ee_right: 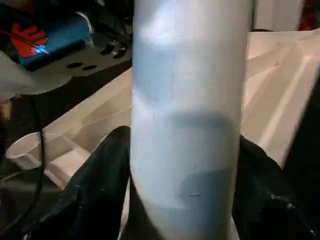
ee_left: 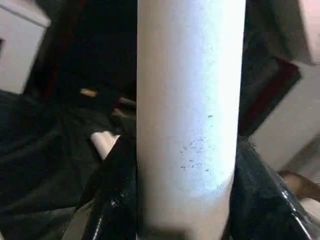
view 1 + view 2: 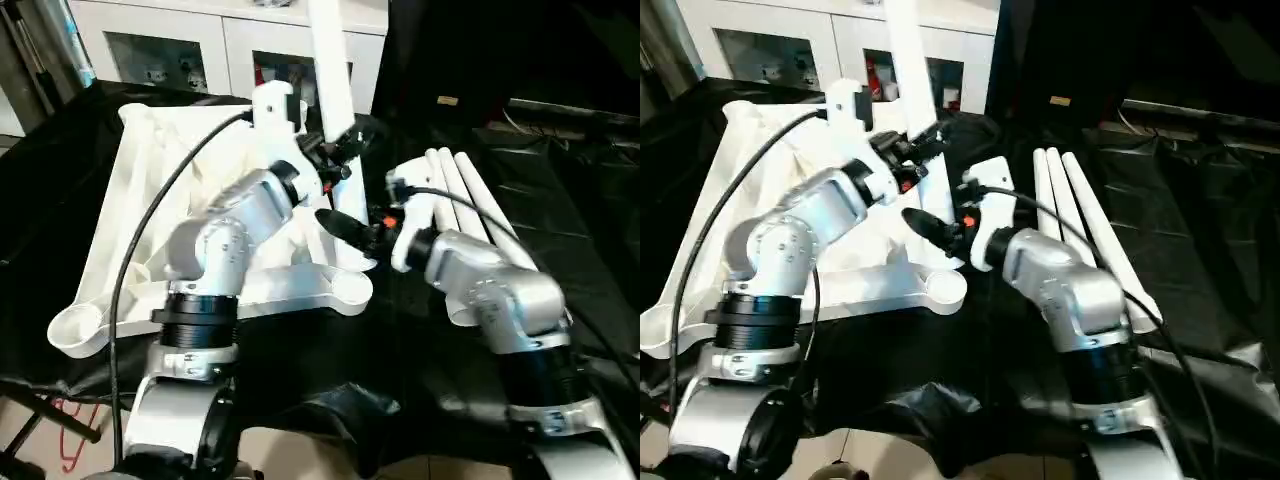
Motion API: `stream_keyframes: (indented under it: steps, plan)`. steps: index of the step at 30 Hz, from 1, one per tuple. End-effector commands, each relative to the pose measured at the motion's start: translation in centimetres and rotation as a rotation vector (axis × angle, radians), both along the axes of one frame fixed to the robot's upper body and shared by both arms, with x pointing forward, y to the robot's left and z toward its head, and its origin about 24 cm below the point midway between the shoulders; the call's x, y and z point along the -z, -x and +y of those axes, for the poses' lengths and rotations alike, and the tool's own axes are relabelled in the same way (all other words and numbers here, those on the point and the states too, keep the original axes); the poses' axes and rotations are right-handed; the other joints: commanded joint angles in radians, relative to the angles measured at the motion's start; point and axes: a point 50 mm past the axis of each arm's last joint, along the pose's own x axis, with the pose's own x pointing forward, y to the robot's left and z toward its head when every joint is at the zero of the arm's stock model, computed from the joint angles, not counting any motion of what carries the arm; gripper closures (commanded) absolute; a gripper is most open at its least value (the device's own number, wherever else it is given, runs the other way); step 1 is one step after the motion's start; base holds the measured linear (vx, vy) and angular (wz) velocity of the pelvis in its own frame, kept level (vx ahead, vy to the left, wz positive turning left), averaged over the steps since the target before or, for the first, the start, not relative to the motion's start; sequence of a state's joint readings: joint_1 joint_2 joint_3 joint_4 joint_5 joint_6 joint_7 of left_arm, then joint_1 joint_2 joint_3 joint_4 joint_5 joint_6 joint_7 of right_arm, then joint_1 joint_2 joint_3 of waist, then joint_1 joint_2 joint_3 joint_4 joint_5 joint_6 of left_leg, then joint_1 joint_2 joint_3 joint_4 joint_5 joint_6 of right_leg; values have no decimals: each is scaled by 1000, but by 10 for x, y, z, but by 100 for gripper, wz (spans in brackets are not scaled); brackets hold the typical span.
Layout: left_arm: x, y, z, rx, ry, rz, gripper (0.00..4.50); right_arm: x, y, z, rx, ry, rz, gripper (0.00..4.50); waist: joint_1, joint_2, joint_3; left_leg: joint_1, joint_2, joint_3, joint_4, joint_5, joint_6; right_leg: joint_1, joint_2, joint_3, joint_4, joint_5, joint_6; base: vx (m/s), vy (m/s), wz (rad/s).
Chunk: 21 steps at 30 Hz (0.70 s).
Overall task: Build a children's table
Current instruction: Pick table leg
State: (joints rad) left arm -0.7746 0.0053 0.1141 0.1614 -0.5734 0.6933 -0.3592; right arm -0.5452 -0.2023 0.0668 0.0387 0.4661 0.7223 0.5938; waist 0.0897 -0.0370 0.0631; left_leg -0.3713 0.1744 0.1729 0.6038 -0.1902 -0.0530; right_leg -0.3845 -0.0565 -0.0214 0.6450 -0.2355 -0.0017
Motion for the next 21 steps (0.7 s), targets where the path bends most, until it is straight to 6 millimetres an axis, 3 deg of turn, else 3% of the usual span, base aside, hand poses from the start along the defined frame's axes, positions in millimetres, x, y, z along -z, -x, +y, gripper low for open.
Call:
stream_keyframes:
  steps: [1, 4, 6, 8, 13, 18, 21]
  plan:
    - [-3, 10, -9, 172, -42, -60, 261, -10, 10, -5, -140, 4, -21, 145, 2, -3, -72, 11, 42, -11, -58, -16, 32, 59, -69, 41, -65, 137, -231, 0, 0, 0]
    - [-2, 16, -11, 310, -49, -76, 261, -13, 24, -11, -280, 14, -15, 144, 8, -2, -73, 13, 45, -11, -56, -5, 40, 59, -70, 42, -62, 157, -228, 0, 0, 0]
    - [-2, 20, -11, 387, -50, -89, 261, -14, 28, -15, -315, 12, -9, 144, 7, -2, -73, 10, 42, -11, -56, 0, 44, 61, -69, 41, -62, 172, -238, 0, 0, 0]
    - [-2, 24, -11, 447, -56, -111, 262, -16, 29, -18, -330, 6, -6, 144, 3, 0, -71, 9, 42, -12, -58, -24, 39, 61, -72, 40, -65, 130, -250, 0, 0, 0]
    - [-14, 41, -11, 664, 66, -175, 262, -15, 35, -27, -372, 16, 17, 144, 3, 6, -73, 13, 43, -11, -57, -33, 25, 59, -70, 40, -64, 122, -269, 0, 0, 0]
    - [-22, 44, -9, 720, 142, -199, 262, -14, 39, -29, -392, 17, 33, 144, 2, 7, -73, 11, 43, -12, -56, -39, 32, 61, -70, 40, -64, 138, -284, 0, 0, 0]
    - [-22, 43, -8, 722, 151, -194, 262, -13, 39, -29, -396, 14, 36, 180, 2, 8, -73, 13, 45, -12, -57, -49, 28, 60, -71, 40, -65, 115, -281, 0, 0, 0]
